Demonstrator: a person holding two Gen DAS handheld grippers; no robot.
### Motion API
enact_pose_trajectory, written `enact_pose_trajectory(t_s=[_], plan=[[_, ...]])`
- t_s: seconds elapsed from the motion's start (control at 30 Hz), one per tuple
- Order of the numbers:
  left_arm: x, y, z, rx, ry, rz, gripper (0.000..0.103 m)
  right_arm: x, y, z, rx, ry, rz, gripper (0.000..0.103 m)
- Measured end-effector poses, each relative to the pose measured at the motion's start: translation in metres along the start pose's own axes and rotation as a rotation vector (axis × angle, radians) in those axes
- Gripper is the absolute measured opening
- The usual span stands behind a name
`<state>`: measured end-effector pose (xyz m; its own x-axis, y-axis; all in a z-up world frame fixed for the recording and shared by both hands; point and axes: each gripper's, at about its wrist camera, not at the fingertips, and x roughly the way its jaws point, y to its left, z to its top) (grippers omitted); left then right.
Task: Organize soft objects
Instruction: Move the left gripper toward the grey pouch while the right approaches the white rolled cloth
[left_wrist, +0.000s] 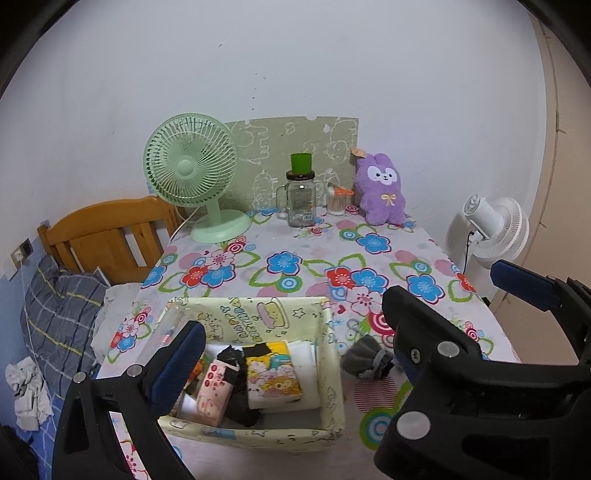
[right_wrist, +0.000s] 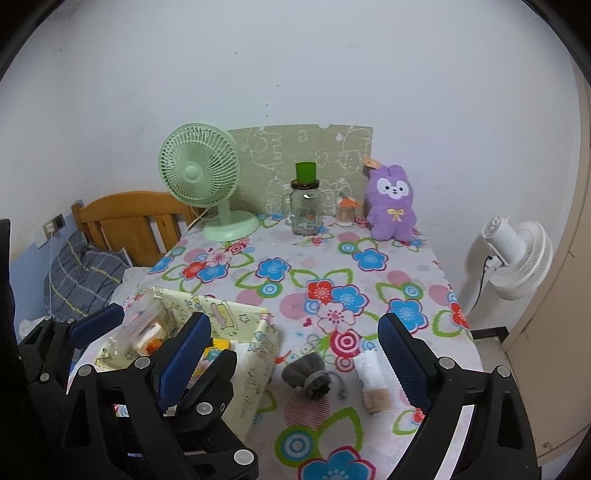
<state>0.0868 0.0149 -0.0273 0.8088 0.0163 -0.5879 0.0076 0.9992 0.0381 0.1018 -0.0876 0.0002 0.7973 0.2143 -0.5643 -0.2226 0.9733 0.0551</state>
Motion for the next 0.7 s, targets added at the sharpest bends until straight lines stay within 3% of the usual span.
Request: enact_pose_trajectory(t_s=[0.7], plan=[[0.013, -0.056, -0.012, 0.016, 0.036, -0.072, 0.102, -0.009, -0.053, -0.021, 0.026, 0.004, -0.090, 0.098]])
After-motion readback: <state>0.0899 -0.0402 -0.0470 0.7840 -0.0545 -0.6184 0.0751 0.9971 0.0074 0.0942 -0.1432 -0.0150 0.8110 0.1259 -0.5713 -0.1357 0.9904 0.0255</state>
